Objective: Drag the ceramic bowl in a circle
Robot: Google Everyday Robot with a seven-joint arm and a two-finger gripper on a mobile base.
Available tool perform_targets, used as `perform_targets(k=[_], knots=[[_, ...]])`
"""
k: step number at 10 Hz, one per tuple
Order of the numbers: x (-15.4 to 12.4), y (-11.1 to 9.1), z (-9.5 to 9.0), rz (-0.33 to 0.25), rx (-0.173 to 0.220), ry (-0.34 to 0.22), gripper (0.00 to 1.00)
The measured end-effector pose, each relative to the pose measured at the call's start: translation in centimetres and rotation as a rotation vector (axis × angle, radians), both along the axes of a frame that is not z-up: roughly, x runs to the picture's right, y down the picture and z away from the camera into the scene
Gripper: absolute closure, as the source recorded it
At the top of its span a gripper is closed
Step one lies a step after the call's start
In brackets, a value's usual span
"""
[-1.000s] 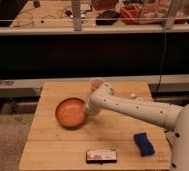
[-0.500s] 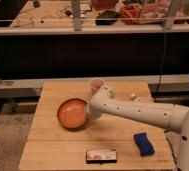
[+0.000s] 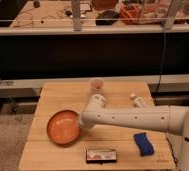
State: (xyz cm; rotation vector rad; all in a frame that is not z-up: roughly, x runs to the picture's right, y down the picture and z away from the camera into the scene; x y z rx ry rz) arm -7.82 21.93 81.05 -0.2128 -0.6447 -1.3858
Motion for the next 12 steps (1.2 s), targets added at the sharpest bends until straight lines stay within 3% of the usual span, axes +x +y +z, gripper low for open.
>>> perform_targets(k=[3,7,10,12], knots=[[-3.7,-0.8,0.4,-0.041,0.014,-0.071,0.80],[-5.9,-6.1,4.0,-0.012,0.024,-0.113,0.80],[-5.0,-9.6,6.6,0.051,0.023,-0.085,0.80],[-2.3,-10.5,7.3,0.103,0.018,-0.051,0.80]])
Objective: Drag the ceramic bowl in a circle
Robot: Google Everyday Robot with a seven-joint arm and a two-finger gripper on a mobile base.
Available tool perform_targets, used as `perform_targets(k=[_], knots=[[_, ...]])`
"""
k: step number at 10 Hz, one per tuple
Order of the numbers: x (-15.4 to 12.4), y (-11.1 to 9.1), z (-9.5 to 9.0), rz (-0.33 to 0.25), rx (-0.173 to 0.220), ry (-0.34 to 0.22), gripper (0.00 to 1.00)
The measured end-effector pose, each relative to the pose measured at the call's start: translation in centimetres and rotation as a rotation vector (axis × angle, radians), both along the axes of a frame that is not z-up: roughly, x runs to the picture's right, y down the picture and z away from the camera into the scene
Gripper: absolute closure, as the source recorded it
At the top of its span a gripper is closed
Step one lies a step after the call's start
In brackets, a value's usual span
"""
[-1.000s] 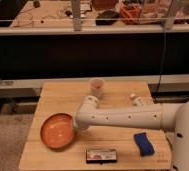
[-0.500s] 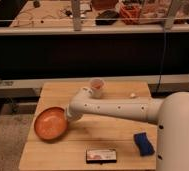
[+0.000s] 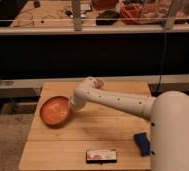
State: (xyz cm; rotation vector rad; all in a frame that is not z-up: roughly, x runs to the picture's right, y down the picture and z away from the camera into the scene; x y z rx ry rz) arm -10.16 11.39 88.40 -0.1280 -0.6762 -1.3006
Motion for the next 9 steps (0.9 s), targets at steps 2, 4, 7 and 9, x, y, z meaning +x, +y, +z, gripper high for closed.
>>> perform_targets(k=[2,4,7,9], knots=[[4.2,-0.2,0.4,0.071,-0.012,0.043,0.80],[7.7,0.0,0.5,0.125,-0.020,0.083,0.80],[10.5,2.0,-0.6,0.156,-0.029,0.124,0.80],[10.7,3.9,-1.9,0.148,-0.036,0.122,0.80]])
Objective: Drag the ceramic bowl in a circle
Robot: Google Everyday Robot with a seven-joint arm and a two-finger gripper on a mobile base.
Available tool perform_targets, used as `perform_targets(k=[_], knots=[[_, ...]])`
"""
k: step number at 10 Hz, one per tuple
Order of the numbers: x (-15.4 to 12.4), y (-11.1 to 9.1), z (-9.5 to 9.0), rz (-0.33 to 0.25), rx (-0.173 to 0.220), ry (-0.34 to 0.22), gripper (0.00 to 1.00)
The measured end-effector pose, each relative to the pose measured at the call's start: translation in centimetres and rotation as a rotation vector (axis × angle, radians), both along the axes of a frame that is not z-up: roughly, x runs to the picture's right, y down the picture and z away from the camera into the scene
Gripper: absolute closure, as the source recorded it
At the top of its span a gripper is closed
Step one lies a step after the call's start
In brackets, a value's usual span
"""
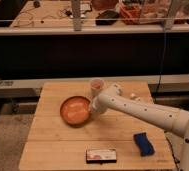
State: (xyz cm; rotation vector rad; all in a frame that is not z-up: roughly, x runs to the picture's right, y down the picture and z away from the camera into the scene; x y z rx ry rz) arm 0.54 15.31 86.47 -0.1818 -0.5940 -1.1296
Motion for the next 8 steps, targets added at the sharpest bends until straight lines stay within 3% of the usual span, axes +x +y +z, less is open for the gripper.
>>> perform_targets(k=[4,6,8], knots=[[0.4,4.6,-4.4,-0.027,0.003,-0.013,0.80],[-0.3,5.2,-5.3,-0.056,0.017,-0.029,0.80],[-5.0,6.3,-6.2,-0.137,0.030,-0.087,0.80]])
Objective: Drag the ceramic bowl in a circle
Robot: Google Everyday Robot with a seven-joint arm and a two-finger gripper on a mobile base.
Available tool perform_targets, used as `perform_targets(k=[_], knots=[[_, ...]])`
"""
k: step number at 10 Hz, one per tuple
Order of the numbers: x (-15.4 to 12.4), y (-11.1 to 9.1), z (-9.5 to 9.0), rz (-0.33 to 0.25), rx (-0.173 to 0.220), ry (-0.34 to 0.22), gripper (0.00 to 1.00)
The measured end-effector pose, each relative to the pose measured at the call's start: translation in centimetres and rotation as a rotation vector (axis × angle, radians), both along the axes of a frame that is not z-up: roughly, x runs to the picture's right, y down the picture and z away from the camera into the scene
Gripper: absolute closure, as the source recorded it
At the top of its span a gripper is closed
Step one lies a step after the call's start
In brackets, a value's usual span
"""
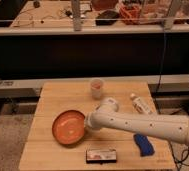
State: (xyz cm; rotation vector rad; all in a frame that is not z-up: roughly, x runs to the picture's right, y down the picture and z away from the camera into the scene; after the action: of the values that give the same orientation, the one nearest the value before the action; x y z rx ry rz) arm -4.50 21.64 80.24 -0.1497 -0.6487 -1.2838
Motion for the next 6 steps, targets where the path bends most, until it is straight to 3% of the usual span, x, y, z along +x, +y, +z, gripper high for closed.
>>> perform_targets(k=[4,6], knots=[[-4.9,0.0,0.9,-0.067,0.003,-0.071,0.82],[-6.1,-2.1,2.5,-0.068,0.010,-0.099,0.86]])
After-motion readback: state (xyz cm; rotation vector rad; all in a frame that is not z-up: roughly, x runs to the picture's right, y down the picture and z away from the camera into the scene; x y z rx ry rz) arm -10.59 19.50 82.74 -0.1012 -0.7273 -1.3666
